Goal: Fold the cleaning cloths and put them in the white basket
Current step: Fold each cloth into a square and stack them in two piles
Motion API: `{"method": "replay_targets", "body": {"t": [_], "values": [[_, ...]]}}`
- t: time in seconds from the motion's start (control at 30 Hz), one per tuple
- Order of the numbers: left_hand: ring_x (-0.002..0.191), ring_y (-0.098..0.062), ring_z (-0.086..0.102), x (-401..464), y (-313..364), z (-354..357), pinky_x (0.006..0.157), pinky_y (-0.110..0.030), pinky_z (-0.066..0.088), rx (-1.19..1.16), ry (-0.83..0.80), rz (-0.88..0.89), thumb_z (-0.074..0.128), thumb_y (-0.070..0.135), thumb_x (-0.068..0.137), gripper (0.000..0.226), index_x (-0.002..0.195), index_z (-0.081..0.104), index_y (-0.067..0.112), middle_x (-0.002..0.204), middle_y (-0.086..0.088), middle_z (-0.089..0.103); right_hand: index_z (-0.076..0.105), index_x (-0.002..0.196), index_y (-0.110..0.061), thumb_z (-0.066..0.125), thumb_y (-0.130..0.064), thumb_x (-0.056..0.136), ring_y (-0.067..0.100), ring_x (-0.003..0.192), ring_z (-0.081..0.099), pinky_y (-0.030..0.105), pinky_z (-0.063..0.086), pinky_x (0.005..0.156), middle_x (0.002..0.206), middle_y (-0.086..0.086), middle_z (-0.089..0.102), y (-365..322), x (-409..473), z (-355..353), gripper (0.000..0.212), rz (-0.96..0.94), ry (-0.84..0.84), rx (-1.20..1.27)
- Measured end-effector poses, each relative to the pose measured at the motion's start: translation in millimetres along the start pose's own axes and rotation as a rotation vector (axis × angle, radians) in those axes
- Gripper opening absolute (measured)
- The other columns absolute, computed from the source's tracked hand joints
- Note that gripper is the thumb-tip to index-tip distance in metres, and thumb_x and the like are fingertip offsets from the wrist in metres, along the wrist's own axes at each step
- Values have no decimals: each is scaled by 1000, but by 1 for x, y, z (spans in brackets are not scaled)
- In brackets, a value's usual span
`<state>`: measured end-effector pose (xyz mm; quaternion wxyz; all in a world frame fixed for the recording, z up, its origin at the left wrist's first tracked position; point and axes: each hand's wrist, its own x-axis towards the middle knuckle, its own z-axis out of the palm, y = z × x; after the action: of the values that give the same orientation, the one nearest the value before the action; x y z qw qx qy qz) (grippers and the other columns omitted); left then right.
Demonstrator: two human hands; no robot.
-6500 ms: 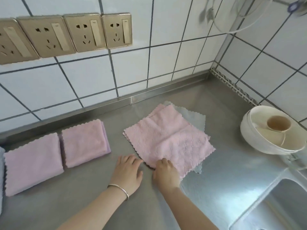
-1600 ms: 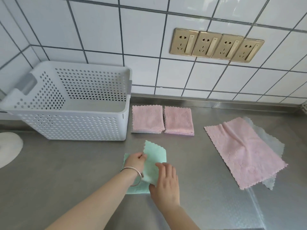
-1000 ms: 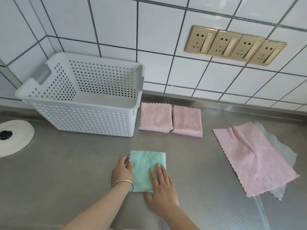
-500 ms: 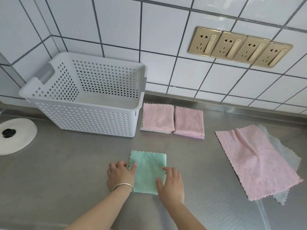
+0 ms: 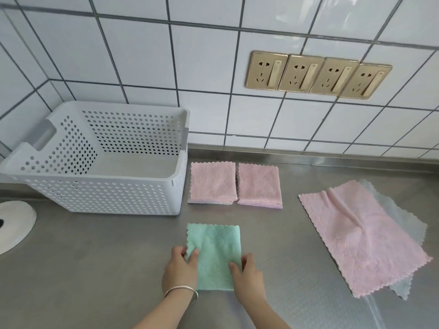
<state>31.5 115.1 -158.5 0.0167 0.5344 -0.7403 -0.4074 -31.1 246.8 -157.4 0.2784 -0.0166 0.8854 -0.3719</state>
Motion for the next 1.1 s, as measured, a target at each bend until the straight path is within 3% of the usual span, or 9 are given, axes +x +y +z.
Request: {"method": "replay_targets", "body": {"t": [0.13,0.23,0.33,0.5,0.63,0.77,0.93,1.1], "values": [[100,-28,60,13,68,6,79,-31,44,-263,-24,122,55,36,86,28,107,56,18,105,-5,66,46,88,-13,55,-22,90,6,64,47,17,33,51,70,-5,49,-25,29,-51,12,-107,143,162],[106,-23,57,25,127,16,82,-26,39,-352,-95,225,57,31,86,42,125,46,22,111,-2,60,47,92,-13,54,-21,91,5,67,48,18,35,54,75,-4,50,-51,67,-93,11,-121,228,270],[110,-24,55,43,172,30,86,-26,41,-288,-137,323,56,23,87,56,137,32,31,115,-1,57,46,98,-14,54,-23,91,9,72,50,19,35,55,81,-4,52,-66,109,-120,13,-93,273,323],[119,-23,50,87,208,71,101,-29,36,-45,-202,429,48,13,90,45,131,45,31,133,-2,52,47,101,-12,54,-24,91,21,84,52,28,36,69,92,2,55,-67,174,-135,17,2,263,321],[116,-27,49,105,204,91,99,-32,38,167,-241,420,47,14,91,47,135,42,28,129,-9,50,47,101,-13,54,-24,91,20,80,51,23,36,56,88,1,54,-60,192,-132,16,20,253,291],[112,-28,50,107,200,102,95,-31,40,237,-238,443,48,15,91,47,136,41,25,128,-10,47,50,109,-9,53,-22,92,22,80,51,26,35,68,89,2,55,-48,204,-125,22,68,291,281],[111,-27,52,106,196,107,96,-31,41,308,-234,456,49,17,91,49,138,39,25,129,-9,45,44,118,-9,51,-17,92,25,79,53,30,39,69,70,-5,48,-38,206,-116,27,74,335,270],[107,-24,53,104,196,108,95,-31,42,365,-223,442,50,18,90,50,138,38,22,130,-7,39,40,124,-16,53,-22,88,27,91,58,31,41,71,93,1,54,-34,208,-123,39,77,340,130]]}}
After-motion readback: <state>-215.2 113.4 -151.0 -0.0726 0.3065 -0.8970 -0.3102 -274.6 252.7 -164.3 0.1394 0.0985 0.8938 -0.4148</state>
